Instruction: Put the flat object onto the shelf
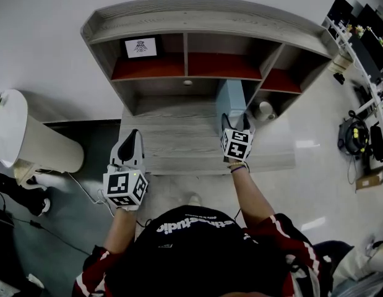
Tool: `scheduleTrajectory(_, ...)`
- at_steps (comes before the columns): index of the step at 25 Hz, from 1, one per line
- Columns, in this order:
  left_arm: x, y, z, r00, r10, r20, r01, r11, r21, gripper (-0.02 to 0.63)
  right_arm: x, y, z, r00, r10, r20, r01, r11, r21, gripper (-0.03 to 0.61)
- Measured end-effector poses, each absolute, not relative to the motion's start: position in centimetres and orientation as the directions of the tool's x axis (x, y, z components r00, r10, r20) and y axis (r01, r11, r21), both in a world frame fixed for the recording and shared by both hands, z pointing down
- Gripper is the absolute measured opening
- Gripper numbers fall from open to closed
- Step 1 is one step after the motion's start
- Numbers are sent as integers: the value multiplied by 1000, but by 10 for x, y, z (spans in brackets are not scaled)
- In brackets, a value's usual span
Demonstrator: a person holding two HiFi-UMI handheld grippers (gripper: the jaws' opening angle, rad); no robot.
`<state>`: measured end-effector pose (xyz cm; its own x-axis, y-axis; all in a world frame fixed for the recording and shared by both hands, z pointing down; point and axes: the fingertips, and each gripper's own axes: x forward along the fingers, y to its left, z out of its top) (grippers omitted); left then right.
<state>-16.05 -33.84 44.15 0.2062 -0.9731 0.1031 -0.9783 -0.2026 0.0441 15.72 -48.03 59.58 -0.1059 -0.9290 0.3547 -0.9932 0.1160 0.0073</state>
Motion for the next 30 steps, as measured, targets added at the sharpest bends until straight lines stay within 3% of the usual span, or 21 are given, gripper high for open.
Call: scheduleTrajectory(30,-186,-244,404,320,-947,26,-946,-319,57,6,141,-318,524,-71,-960,272,-996,83,33,322)
